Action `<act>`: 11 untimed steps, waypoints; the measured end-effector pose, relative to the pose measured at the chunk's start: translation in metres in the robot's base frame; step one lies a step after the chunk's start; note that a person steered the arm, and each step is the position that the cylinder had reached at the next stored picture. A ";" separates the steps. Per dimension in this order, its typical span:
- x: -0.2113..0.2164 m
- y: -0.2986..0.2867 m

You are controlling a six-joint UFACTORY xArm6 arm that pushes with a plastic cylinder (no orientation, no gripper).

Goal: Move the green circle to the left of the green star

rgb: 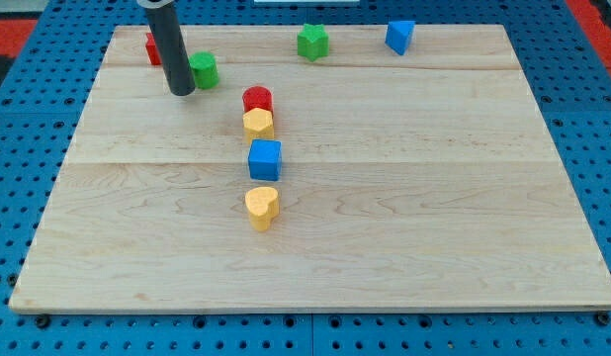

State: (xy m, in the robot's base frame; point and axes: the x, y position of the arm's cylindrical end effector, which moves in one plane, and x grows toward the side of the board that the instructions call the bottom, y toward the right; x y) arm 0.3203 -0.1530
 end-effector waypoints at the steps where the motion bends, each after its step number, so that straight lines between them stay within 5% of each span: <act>1: -0.012 0.024; 2: 0.011 0.011; 3: -0.014 -0.019; 6: -0.036 0.087; 7: -0.009 0.087; 9: -0.045 0.040; 11: -0.030 0.116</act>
